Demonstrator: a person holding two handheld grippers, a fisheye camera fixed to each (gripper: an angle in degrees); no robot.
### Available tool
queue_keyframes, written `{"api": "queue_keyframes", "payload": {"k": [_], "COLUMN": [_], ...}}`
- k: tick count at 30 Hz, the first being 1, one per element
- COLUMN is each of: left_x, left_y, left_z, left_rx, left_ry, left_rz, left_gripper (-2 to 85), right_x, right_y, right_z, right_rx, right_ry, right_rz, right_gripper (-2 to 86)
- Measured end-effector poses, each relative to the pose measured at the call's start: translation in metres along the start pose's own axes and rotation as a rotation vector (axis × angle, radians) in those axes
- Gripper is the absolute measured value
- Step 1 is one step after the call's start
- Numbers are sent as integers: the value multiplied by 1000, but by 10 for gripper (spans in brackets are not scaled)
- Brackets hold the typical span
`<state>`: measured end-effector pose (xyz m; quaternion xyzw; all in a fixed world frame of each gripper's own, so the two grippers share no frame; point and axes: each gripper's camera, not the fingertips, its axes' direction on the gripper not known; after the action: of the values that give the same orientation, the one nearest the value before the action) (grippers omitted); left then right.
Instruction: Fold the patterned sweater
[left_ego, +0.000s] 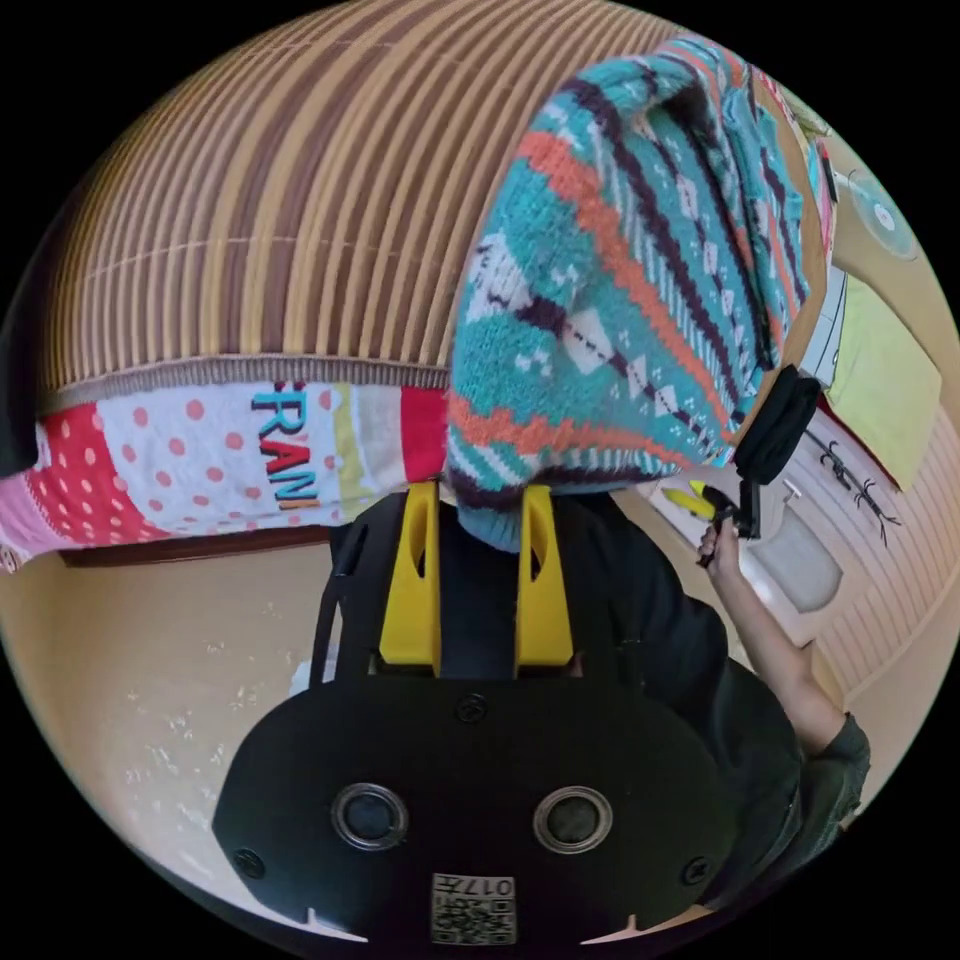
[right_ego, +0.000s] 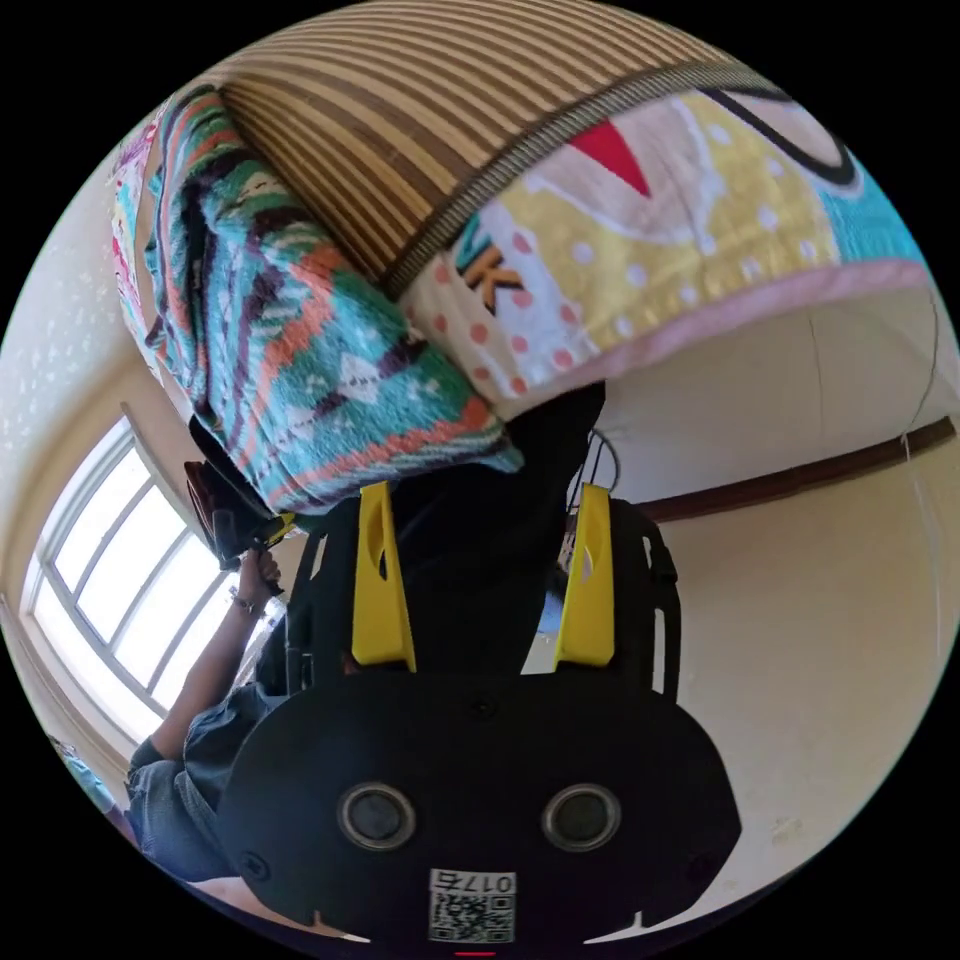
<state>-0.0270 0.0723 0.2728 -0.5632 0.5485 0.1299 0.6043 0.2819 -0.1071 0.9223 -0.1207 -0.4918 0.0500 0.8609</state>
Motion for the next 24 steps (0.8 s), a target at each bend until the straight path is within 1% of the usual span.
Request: {"api": "queue_keyframes", "payload": {"k": [1, 2, 3, 4, 5, 6, 7, 8, 9, 10, 12, 13, 15, 17, 19, 21, 24], "left_x": [3, 9, 16, 20, 29, 38, 41, 42, 39, 37, 23, 18, 2, -9, -14, -11, -15], "left_y": [-2, -4, -4, -4, -2, 3, 5, 9, 12, 13, 12, 11, 15, 15, 5, -6, -2], "left_z": [-2, -8, -16, -21, -33, -50, -61, -89, -119, -133, -179, -188, -217, -228, -226, -209, -181], "left_rx": [-18, -53, -92, -109, -134, -146, -135, -65, 37, 88, 270, 313, 479, 543, 491, 350, 217], "left_ry": [-16, -45, -61, -66, -60, -1, 45, 86, 103, 125, 271, 301, 384, 404, 385, 289, 153], "left_rz": [18, 70, 135, 173, 258, 366, 412, 438, 422, 414, 336, 305, 207, 142, 114, 127, 115], "left_gripper": [76, 70, 67, 66, 63, 60, 59, 57, 55, 54, 53, 54, 65, 100, 137, 155, 166], "right_x": [-7, -22, -38, -48, -67, -88, -98, -118, -139, -150, -182, -186, -188, -177, -161, -144, -141], "right_y": [-6, -17, -25, -28, -34, -37, -38, -38, -34, -31, -21, -19, -11, -10, -13, -12, 0], "right_z": [2, 7, 10, 11, 15, 19, 20, 20, 12, 6, -26, -35, -67, -73, -67, -51, -26], "right_rx": [-18, -56, -89, -103, -152, -211, -235, -269, -245, -210, -24, 35, 288, 400, 436, 435, 430], "right_ry": [-1, -20, 7, 33, 123, 186, 207, 227, 213, 198, 100, 76, -53, -167, -243, -301, -348], "right_rz": [-15, -54, -69, -84, -103, -159, -193, -258, -323, -352, -416, -405, -322, -254, -158, -51, -51], "right_gripper": [192, 136, 89, 70, 46, 35, 32, 27, 26, 25, 27, 28, 35, 44, 56, 88, 118]}}
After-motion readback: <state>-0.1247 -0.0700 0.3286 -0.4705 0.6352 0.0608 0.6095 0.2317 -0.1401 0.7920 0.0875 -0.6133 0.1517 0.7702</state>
